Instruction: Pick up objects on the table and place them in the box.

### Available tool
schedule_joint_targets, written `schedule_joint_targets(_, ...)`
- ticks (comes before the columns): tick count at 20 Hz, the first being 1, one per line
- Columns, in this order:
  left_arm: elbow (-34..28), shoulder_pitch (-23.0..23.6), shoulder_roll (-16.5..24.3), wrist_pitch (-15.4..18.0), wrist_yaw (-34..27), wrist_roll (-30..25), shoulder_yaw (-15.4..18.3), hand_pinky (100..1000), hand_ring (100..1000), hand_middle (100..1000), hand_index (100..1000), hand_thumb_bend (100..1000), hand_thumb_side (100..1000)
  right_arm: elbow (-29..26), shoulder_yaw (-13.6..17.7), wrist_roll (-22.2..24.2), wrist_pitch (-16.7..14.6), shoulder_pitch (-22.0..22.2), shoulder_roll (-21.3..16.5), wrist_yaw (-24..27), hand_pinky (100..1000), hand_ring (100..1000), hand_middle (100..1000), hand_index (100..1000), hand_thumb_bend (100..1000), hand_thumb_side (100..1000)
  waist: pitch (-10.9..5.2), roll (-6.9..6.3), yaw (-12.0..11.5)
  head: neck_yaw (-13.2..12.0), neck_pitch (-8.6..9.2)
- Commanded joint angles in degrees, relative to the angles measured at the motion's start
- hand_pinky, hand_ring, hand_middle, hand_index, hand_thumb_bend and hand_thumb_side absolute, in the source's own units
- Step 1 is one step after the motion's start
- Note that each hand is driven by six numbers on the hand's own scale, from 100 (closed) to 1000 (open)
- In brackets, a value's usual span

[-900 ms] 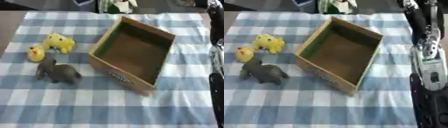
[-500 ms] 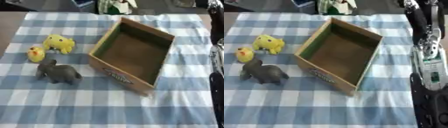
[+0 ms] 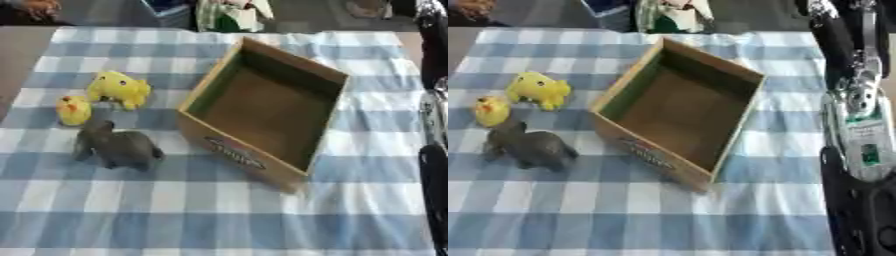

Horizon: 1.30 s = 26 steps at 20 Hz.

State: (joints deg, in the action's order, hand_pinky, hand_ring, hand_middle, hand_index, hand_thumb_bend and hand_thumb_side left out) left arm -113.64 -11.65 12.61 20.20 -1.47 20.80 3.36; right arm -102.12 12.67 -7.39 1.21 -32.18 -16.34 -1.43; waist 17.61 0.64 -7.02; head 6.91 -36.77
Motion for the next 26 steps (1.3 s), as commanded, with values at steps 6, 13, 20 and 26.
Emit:
schedule_joint_targets(6,-0.95,-0.28,7.65,1.99,1.22,-0.46,0.14,528,628,688,879,100,908,-1.21,-0.06,0.32,0.02,-0.12,-0.42,-0.38,706,629,478,776,100,526,-2.01,-0.58,0.26,0.44,-1.91)
schedule_joint_targets(13,-0.95,-2.04,19.75,0.31,11.62,-2.37,-0.33,544,659,706,873,100,733,-1.14,-0.31,0.51,0.00,0.12,-0.34,-0.65,706,629,477,776,100,520,-2.73,-0.94,0.62,1.69,-2.44)
schedule_joint_targets(20,-0.95,-4.36,28.75,-3.85,22.37,-8.15,-2.76,566,693,715,865,100,620,-0.92,-0.54,0.72,-0.11,0.26,-0.35,-0.82,706,629,477,776,100,517,-3.27,-1.18,0.80,1.39,-2.75)
schedule_joint_targets(26,-0.95,-7.20,35.39,-5.77,30.06,-15.91,-4.50,596,732,741,879,100,777,-0.64,-0.73,0.93,-0.13,0.28,-0.48,-0.86,707,629,476,776,100,517,-3.38,-1.37,0.87,0.70,-2.72)
